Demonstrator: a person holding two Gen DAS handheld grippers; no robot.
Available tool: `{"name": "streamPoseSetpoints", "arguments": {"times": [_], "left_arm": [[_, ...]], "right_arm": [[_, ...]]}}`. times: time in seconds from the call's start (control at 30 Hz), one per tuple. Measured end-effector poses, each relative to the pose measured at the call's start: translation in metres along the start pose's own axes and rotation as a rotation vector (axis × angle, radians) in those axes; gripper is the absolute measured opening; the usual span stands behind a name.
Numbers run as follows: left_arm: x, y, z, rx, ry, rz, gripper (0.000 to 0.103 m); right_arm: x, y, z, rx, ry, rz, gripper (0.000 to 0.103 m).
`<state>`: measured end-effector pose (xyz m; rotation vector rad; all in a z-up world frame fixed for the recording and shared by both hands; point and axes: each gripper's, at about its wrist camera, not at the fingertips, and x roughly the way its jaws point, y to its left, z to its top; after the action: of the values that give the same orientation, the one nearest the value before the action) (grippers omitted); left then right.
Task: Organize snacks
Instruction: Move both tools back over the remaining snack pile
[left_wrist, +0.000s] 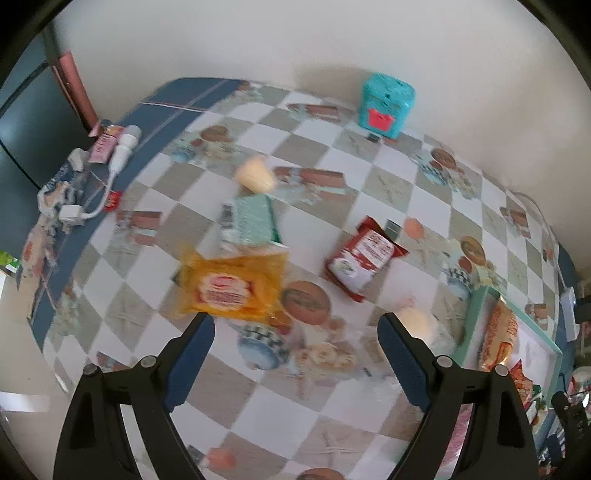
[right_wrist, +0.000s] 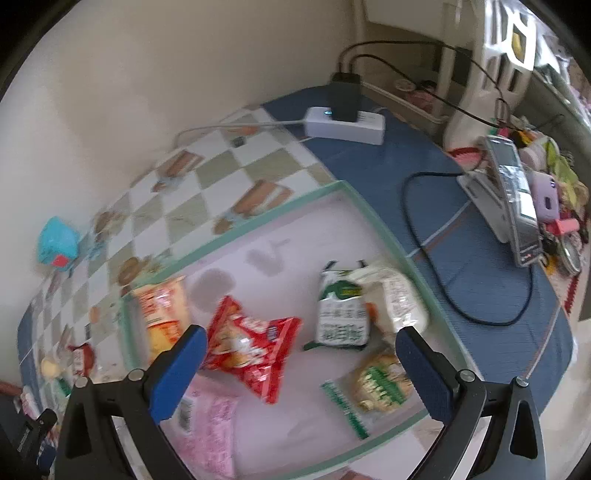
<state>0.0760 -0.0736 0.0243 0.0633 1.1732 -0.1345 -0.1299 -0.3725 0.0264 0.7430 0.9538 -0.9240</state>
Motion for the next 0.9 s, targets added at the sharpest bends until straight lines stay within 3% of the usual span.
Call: {"name": "streamPoseSetpoints", "arguments": {"times": [0.63,0.9], "left_arm": [[-0.021,0.093,0.005,-0.096,-0.087,0.125,0.09],[-0.017,0.139,0.005,-0.188,-0.081,0.157,0.09]], "right_arm": [[-0.021,0.092,-0.05,-0.256,-0.048,0.087,0.103],[-0.019,0.124,-0.071,-0.331,-0.017,0.16,0.103]]}}
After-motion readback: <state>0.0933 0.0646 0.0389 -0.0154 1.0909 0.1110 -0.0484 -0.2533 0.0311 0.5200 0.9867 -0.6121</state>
